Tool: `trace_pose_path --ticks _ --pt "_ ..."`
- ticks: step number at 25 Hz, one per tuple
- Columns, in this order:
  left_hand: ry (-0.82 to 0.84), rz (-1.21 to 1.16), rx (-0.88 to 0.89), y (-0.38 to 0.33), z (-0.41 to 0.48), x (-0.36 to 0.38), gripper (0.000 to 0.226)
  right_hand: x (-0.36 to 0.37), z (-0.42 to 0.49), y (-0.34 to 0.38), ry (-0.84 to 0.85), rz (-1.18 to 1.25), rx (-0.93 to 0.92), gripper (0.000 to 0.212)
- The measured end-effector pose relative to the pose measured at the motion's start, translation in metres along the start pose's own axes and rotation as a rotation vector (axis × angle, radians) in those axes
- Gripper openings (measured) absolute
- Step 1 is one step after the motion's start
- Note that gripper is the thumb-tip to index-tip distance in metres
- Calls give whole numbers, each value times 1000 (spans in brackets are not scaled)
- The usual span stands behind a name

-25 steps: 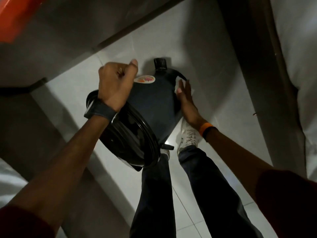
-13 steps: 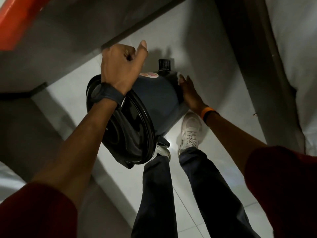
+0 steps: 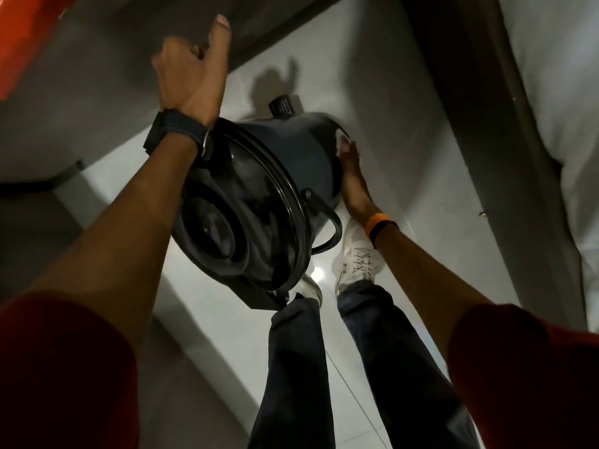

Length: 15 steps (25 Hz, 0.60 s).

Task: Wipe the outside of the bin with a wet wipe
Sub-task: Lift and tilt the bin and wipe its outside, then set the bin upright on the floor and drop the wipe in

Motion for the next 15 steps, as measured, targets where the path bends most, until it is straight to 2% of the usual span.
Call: trace_pose_path --ticks 4,6,10,13,15 --pt "-47 -4 -9 -2 6 -3 51 24 -59 13 183 156 -159 59" --pt "-26 14 -17 -3 6 4 50 17 -51 10 180 124 -174 52" --pt "1 33 52 -22 5 24 51 -17 22 -9 49 7 -24 57" --pt "2 28 102 -39 6 35 54 -22 31 -23 82 0 47 65" --pt "82 147 94 -49 2 53 56 -19 14 -23 129 74 34 67"
Point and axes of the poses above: each hand's wrist, its own z-axis towards the middle knuckle, its own x-axis out of the palm, y = z × x, the point moved 10 cm from there along z, towards the middle knuckle
